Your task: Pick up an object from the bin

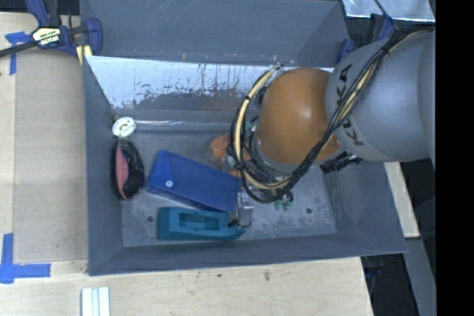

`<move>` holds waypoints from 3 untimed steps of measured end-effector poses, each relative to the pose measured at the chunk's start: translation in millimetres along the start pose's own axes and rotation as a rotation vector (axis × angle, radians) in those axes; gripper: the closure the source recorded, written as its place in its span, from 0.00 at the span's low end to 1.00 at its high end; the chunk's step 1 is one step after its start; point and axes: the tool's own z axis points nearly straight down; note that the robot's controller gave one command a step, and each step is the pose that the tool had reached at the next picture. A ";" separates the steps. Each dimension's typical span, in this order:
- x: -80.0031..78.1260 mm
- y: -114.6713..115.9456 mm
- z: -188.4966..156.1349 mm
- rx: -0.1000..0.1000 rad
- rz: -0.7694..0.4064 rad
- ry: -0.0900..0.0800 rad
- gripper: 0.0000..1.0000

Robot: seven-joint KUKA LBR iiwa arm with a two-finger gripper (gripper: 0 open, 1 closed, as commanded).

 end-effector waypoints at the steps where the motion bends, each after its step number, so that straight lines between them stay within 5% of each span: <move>1: -5.0 15.9 28.8 -0.004 -0.063 -0.005 0.00; 2: -17.6 19.9 10.4 -0.002 -0.091 0.005 0.00; 3: -33.3 -18.9 -50.5 -0.001 -0.086 0.001 0.00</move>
Offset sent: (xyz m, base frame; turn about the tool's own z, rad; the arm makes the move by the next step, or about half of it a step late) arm 0.0729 0.0261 0.1623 -0.0737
